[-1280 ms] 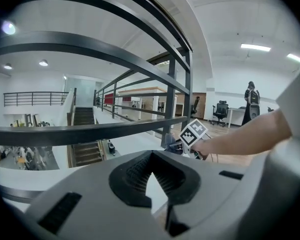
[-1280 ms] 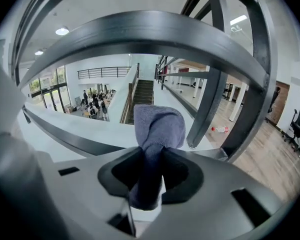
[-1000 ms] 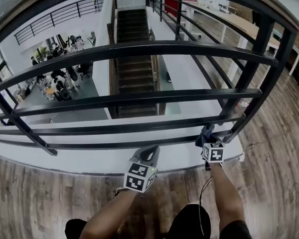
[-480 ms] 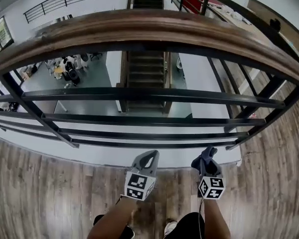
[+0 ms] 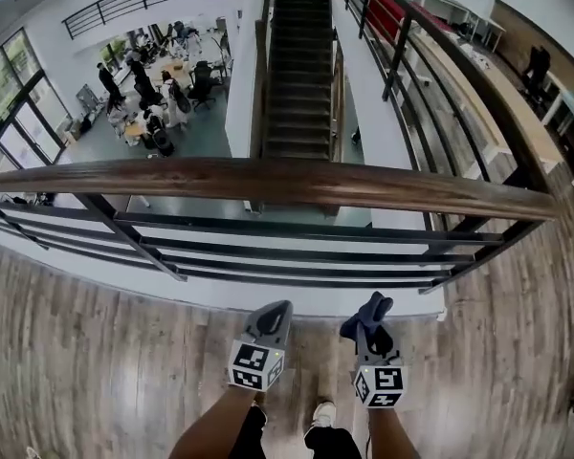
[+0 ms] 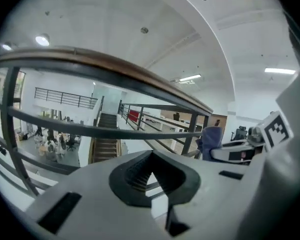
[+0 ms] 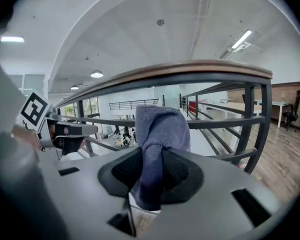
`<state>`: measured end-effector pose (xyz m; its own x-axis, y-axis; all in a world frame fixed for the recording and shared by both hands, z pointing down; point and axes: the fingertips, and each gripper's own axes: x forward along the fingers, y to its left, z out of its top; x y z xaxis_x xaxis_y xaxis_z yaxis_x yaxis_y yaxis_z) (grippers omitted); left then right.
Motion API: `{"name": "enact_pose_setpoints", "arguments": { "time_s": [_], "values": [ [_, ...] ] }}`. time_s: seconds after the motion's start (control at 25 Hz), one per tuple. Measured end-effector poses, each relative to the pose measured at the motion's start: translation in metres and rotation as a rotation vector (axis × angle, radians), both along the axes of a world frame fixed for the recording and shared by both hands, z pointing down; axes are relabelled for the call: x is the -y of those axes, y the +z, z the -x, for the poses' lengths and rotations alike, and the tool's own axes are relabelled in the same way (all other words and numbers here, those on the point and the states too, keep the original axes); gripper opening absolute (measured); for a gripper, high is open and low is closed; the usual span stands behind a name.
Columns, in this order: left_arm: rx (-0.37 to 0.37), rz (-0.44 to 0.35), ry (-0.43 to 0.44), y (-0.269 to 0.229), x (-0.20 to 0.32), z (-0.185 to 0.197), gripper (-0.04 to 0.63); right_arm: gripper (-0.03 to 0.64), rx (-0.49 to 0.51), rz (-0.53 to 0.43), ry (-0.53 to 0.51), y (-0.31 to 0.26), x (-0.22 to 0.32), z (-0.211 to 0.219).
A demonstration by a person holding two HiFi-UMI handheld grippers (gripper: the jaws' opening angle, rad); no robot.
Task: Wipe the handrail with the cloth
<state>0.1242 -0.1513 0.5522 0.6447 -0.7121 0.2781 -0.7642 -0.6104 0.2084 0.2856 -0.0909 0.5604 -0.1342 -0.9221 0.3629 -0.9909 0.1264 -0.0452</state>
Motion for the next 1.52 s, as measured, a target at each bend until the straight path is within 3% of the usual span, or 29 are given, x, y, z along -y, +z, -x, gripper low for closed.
{"name": "enact_pose_setpoints", "arguments": {
  "time_s": [0.24,0.4,0.52,0.92,1.08,1.52],
  "values": [
    [0.012,-0.049,-0.051,-0.074,-0.048,0.0,-0.002,0.103,-0.019,-0.052,-0.082,-0.069,-0.036,0.009],
    [0.009,-0.071,-0.082,-0.187,-0.077,0.001,-0.002,0.103,-0.006,-0.073,-0.113,-0.179,-0.064,0.012],
    [0.001,-0.11,-0.094,-0.236,-0.092,-0.005,-0.002,0.103,-0.088,-0.13,-0.143,-0.229,-0.078,0.012],
    [-0.007,-0.168,-0.136,-0.272,-0.144,-0.004,-0.002,0.103,-0.076,-0.22,-0.195,-0.268,-0.123,0.022],
    [-0.015,-0.178,-0.157,-0.285,-0.155,0.003,-0.002,0.103,-0.118,-0.231,-0.208,-0.272,-0.134,0.034],
    [-0.004,-0.182,-0.183,-0.287,-0.16,0.009,-0.002,0.103,-0.115,-0.25,-0.2,-0.281,-0.129,0.038]
  ]
}}
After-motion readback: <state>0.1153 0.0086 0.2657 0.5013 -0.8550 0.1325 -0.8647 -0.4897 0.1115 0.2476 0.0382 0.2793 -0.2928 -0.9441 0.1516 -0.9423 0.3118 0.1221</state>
